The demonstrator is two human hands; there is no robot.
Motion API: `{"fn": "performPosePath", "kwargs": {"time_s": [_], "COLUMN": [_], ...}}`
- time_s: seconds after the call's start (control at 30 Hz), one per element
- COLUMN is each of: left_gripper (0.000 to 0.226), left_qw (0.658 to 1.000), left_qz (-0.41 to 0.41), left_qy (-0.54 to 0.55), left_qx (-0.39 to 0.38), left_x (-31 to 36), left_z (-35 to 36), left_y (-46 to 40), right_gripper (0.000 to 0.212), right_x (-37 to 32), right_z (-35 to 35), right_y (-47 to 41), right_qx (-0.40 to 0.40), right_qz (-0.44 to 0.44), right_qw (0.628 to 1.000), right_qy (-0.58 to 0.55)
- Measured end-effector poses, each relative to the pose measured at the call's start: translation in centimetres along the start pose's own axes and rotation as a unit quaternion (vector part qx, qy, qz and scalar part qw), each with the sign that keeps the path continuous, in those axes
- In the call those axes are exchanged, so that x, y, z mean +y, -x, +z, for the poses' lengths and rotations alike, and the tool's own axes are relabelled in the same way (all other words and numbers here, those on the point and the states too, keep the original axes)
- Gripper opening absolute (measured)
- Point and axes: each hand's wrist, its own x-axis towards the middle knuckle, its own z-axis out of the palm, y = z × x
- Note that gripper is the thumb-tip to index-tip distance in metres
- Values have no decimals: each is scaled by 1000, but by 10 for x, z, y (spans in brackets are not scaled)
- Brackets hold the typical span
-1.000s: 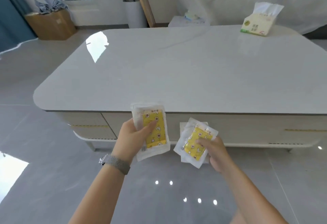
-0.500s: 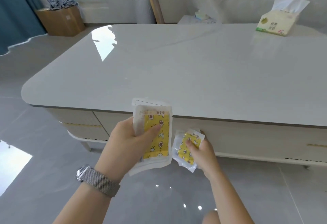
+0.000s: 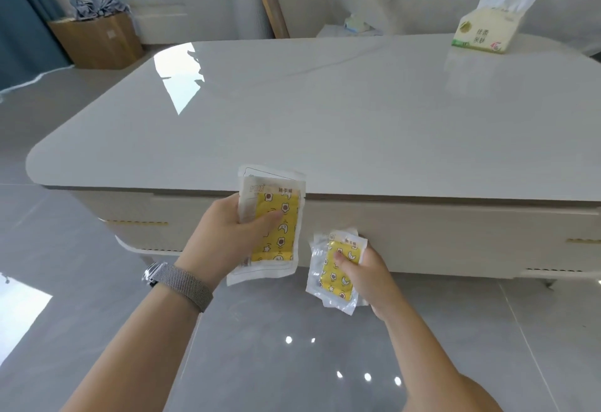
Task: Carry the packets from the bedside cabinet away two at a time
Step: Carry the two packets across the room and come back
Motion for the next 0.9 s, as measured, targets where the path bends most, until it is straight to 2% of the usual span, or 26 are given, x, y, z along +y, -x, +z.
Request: {"fn": "performPosePath", "kwargs": {"time_s": [0.2,0.4,0.57,0.67,0.77,0.83,0.87,0.9], "left_gripper": [12,14,19,22,24,25,25,25], "left_qw": [998,994,987,984,982,980,980,980], "left_qz": [-33,-56,-75,-91,-107,-115,-116,-116], "left_qy": [12,25,45,57,64,66,64,60], "left_qx": [-50,-90,-133,-144,-141,-146,-150,-153], "left_x": [4,4,2,-1,-4,-6,-6,-7], "left_z": [-1,-10,-17,-18,-18,-19,-20,-20], "left_y": [0,-1,1,1,1,1,1,1], "right_gripper": [14,17,25,26,41,64,67,61], "right_x": [8,10,-37,-87,-118,-124,-123,-120], "right_z": [6,2,-18,-39,-73,-91,-99,-107], "right_y": [42,81,108,123,107,84,72,60], "right_qx": [12,-25,-131,-155,-96,-59,-40,-24], "right_qz": [33,46,-1,-47,-93,-83,-59,-39], "right_qw": [998,998,968,979,991,990,988,986], "right_qy": [42,45,213,120,-13,-98,-135,-158]}}
